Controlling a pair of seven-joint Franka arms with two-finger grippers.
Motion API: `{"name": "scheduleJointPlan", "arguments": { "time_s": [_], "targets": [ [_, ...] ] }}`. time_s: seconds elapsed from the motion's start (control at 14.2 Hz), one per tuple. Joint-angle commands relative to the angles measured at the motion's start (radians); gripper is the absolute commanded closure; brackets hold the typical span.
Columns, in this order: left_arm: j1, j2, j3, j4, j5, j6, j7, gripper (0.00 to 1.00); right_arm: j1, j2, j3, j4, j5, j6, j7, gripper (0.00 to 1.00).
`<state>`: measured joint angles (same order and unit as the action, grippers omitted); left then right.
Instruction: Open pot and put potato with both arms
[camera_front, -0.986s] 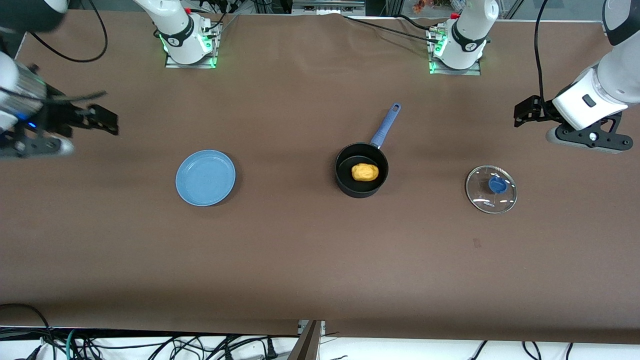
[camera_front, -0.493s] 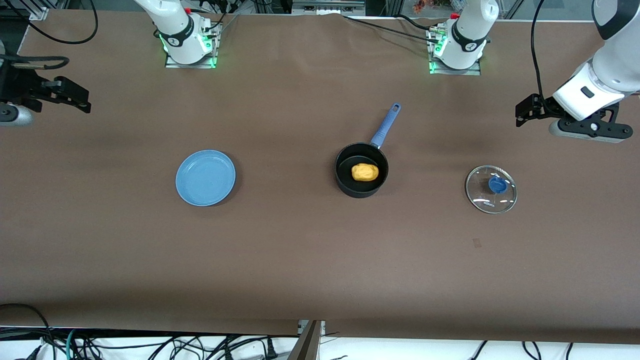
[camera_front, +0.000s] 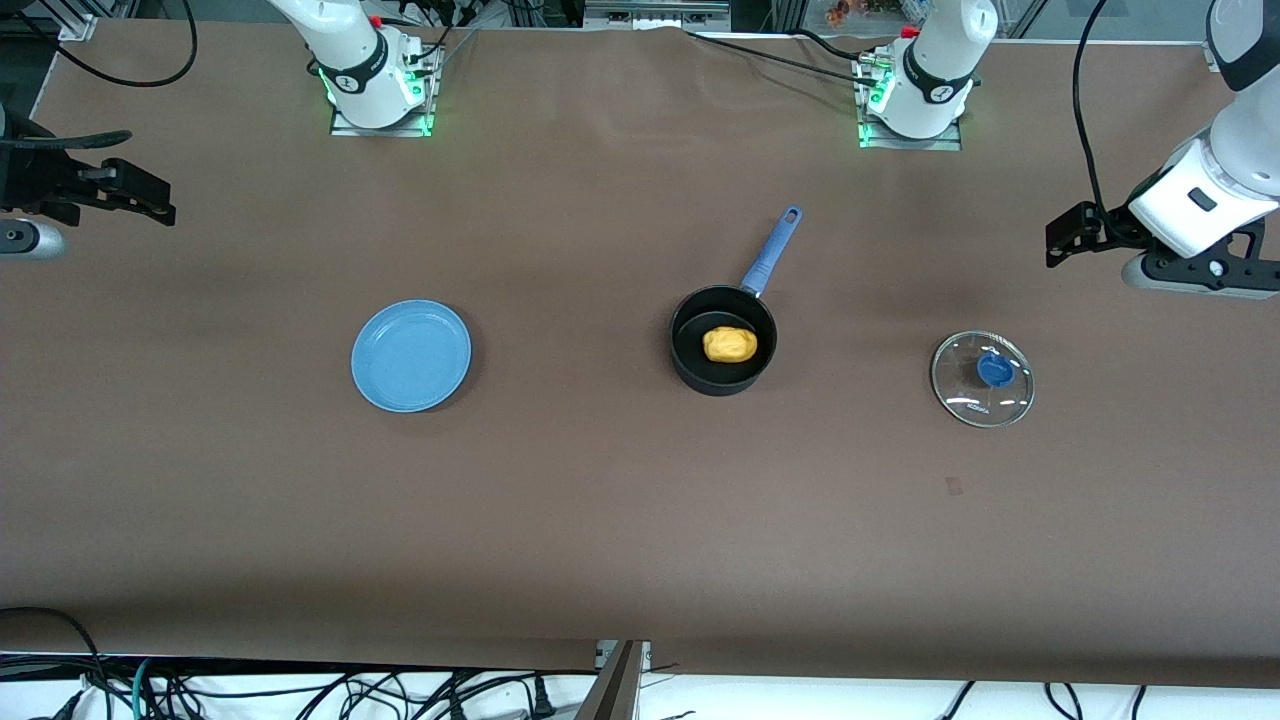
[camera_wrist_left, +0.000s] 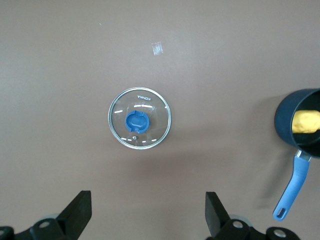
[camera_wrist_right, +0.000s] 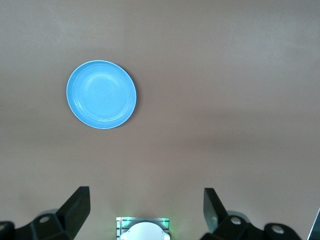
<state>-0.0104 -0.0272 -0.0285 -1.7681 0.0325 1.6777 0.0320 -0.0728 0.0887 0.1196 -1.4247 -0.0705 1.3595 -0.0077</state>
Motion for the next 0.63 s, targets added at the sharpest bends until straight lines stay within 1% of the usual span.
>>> {"name": "scheduleJointPlan", "arguments": {
  "time_s": [0.0, 0.56],
  "targets": [
    [0.044, 0.023, -0.056, 0.042, -0.025, -0.03, -0.055, 0.0, -0.007, -0.01, 0.002, -0.003, -0.003, -0.01, -0.018, 0.0],
    [0.043, 0.018, -0.057, 0.042, -0.025, -0.047, -0.089, 0.0, -0.007, -0.009, 0.002, -0.003, 0.0, -0.008, -0.018, 0.0]
  ]
}}
